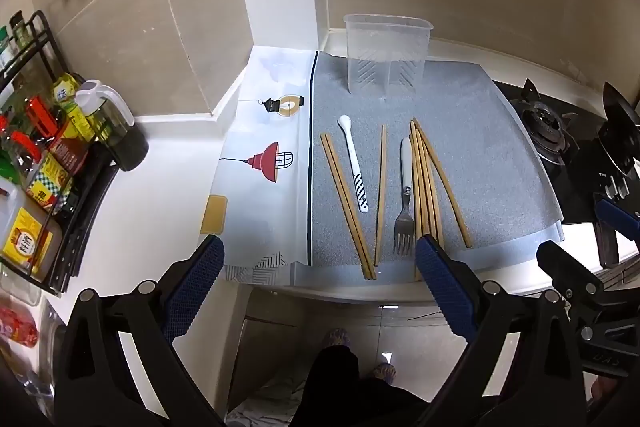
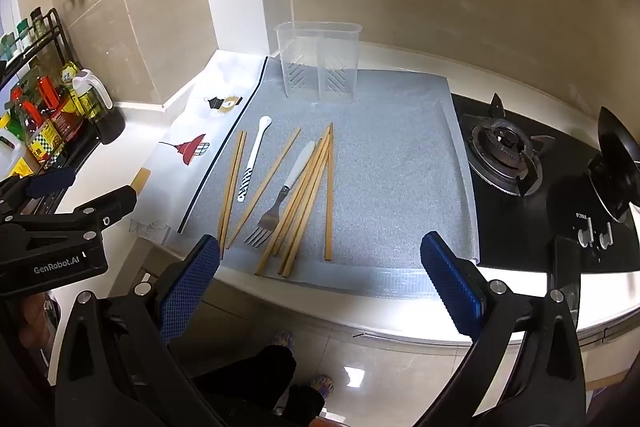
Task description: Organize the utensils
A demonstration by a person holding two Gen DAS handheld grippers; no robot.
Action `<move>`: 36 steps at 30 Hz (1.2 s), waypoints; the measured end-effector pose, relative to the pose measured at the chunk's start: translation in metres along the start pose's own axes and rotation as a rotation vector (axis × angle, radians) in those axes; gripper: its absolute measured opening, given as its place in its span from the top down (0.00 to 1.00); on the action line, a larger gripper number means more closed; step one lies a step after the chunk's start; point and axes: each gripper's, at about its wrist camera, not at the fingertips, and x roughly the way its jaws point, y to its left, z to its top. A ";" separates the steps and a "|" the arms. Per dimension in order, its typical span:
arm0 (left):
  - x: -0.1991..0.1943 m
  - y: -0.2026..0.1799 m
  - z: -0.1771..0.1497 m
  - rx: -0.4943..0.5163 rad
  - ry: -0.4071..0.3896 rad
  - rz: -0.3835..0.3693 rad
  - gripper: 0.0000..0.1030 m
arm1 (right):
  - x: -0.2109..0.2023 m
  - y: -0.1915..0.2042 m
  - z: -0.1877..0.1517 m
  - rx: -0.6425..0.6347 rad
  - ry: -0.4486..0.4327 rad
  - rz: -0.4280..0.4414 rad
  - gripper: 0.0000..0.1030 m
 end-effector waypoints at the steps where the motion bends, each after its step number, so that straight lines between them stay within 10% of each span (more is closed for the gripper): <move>1: 0.000 0.000 0.000 -0.003 -0.001 0.000 0.09 | 0.000 -0.001 0.000 0.010 0.001 0.012 0.05; 36: 0.001 0.000 0.001 0.013 -0.008 0.007 0.09 | 0.000 -0.001 0.001 0.003 0.006 0.004 0.05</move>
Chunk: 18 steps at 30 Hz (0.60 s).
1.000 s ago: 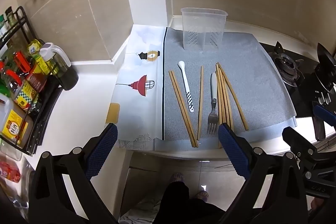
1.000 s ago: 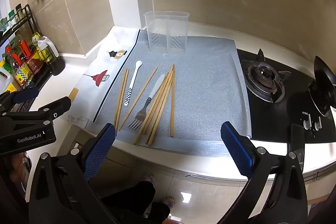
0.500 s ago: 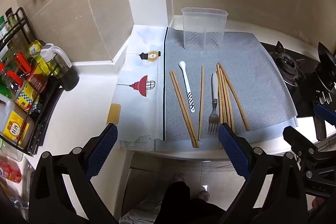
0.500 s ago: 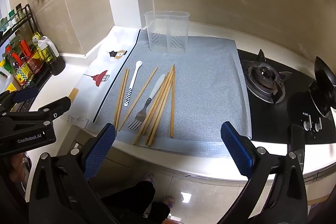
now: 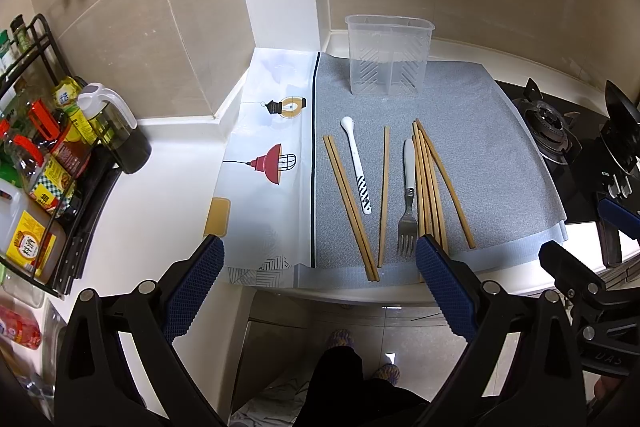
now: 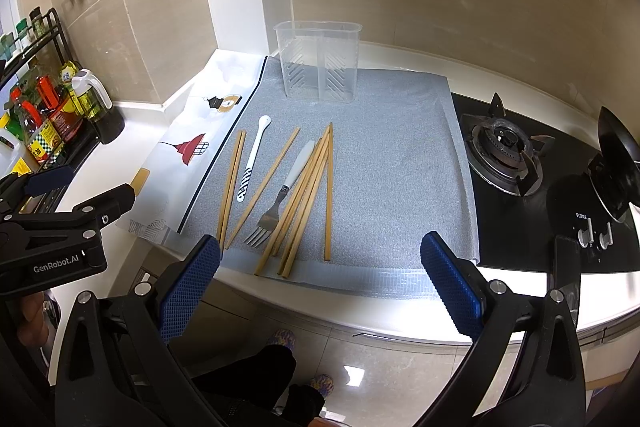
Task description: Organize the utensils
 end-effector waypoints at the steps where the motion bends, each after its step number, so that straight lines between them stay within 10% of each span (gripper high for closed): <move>1: 0.000 0.000 0.000 0.000 0.000 0.000 0.09 | 0.000 0.000 0.000 0.000 0.000 -0.001 0.05; 18: -0.001 0.001 -0.001 0.001 -0.002 0.001 0.09 | 0.000 0.002 0.000 0.000 0.001 -0.001 0.05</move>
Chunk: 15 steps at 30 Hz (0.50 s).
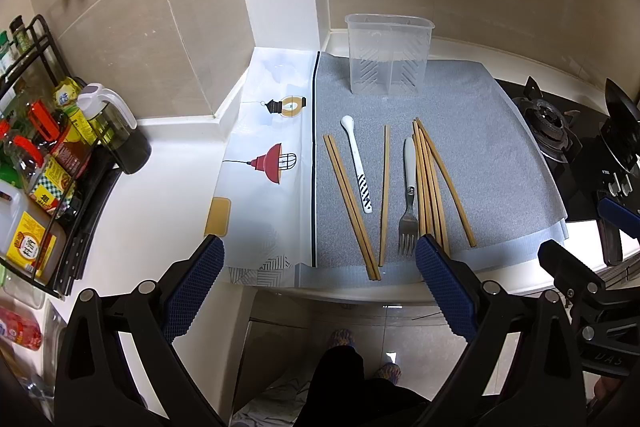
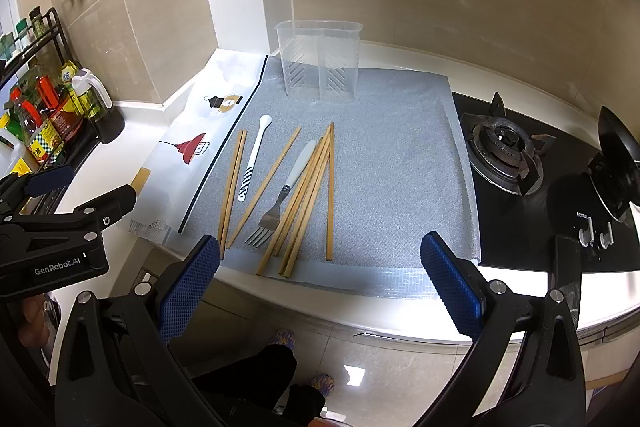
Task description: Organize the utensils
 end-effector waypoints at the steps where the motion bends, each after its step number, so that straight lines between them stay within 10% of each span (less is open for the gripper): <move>1: 0.000 0.000 0.000 0.000 0.000 0.000 0.09 | 0.000 0.000 0.000 0.000 0.000 0.000 0.05; 15: 0.001 0.000 0.000 0.003 0.005 0.001 0.09 | 0.000 -0.002 0.000 0.002 0.004 0.003 0.05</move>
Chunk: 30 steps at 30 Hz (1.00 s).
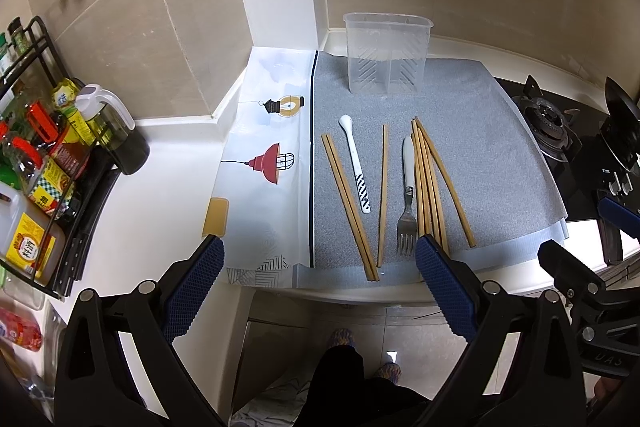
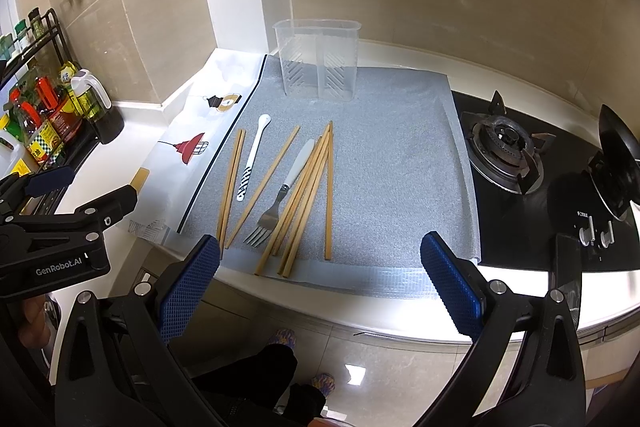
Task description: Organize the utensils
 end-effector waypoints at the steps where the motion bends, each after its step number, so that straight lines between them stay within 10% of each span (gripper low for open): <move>1: 0.000 -0.001 0.000 0.001 0.000 0.001 0.09 | 0.000 0.000 0.000 0.001 0.000 0.000 0.05; 30: 0.014 0.007 0.010 -0.004 0.033 -0.028 0.09 | 0.007 -0.014 0.008 0.033 0.001 0.006 0.05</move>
